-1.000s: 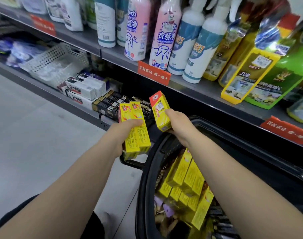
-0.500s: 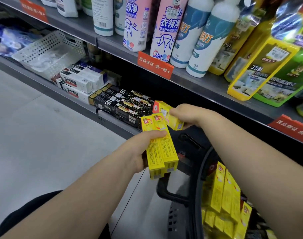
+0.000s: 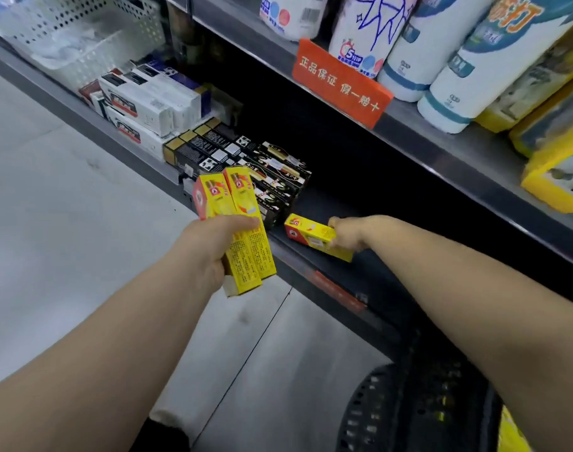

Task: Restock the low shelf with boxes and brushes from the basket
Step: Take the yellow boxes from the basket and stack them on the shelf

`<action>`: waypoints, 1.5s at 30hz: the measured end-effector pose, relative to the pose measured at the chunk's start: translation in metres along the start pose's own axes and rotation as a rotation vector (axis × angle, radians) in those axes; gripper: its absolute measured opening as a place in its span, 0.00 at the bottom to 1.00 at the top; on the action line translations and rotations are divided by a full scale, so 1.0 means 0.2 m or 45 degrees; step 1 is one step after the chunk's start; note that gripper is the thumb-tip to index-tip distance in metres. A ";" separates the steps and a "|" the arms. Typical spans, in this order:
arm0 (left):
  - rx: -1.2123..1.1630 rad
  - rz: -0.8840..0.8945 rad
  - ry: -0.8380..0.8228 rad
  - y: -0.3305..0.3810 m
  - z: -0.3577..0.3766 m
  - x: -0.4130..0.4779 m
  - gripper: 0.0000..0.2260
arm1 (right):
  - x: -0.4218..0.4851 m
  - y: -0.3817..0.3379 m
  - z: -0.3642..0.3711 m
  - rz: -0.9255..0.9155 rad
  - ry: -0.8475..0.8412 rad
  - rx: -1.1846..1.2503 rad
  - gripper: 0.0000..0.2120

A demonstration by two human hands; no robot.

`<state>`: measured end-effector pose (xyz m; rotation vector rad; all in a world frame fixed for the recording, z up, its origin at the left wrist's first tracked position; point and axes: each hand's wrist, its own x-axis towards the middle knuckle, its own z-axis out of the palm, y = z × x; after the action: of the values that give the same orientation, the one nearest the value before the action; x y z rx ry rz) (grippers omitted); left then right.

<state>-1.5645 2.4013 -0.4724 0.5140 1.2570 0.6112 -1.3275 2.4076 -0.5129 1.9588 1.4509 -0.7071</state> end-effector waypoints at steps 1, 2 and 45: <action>-0.015 0.003 0.021 0.01 -0.01 0.03 0.11 | 0.04 0.00 0.04 -0.012 -0.014 -0.016 0.24; -0.021 0.009 0.035 0.01 -0.01 0.06 0.13 | 0.08 -0.01 0.08 -0.024 -0.035 -0.007 0.25; -0.001 0.037 0.068 -0.04 0.15 0.22 0.11 | 0.26 0.06 0.17 -0.164 0.219 0.496 0.30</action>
<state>-1.5263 2.4248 -0.5024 0.5191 1.3015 0.6531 -1.3036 2.4129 -0.5723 2.2800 1.6516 -0.9578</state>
